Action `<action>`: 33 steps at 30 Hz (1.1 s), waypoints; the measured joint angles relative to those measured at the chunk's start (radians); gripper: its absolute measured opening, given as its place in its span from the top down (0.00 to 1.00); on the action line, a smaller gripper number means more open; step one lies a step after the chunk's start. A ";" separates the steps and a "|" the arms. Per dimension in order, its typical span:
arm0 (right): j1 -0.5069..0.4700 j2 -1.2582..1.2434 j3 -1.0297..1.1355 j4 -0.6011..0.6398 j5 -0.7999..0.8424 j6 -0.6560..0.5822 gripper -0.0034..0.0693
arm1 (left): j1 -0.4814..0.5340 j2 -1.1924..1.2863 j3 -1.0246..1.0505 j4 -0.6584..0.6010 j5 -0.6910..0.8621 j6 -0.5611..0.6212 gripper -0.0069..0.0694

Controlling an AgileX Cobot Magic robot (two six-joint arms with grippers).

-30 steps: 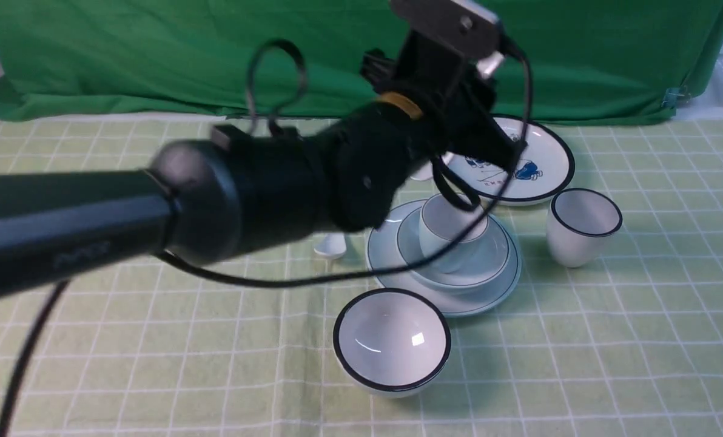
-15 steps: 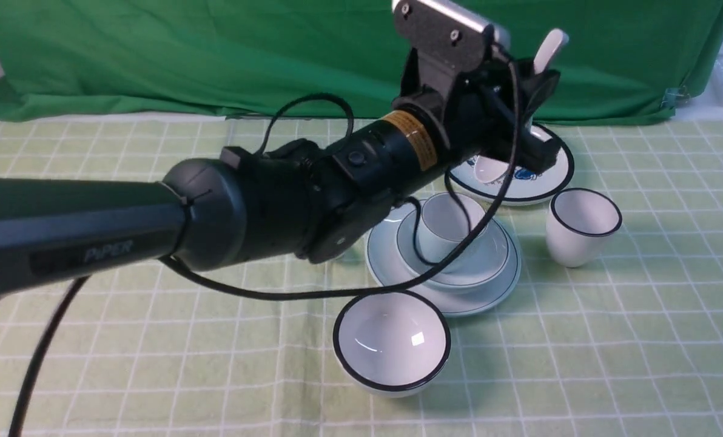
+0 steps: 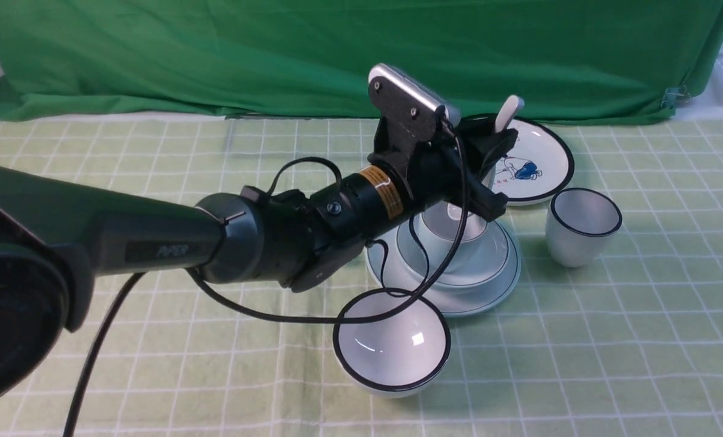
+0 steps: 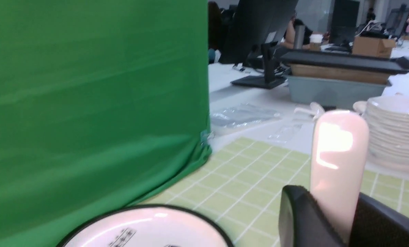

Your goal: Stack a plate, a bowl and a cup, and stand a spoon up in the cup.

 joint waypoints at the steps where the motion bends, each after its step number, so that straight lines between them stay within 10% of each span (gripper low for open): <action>1: 0.000 0.000 0.000 0.000 0.000 0.000 0.76 | 0.001 0.002 0.000 0.000 0.010 0.004 0.76; 12: 0.000 0.000 0.000 0.001 0.000 0.001 0.76 | 0.002 0.002 0.000 0.022 0.130 0.018 0.72; 21: 0.000 0.000 0.000 0.001 0.000 0.001 0.76 | 0.002 0.001 0.000 0.026 0.169 0.018 0.50; 28: 0.000 0.000 -0.013 0.001 -0.001 0.001 0.76 | 0.000 -0.182 0.004 0.254 0.396 -0.269 0.41; 33: 0.000 0.000 -0.036 0.000 0.001 0.000 0.75 | -0.022 -0.501 0.094 0.543 0.640 -0.571 0.57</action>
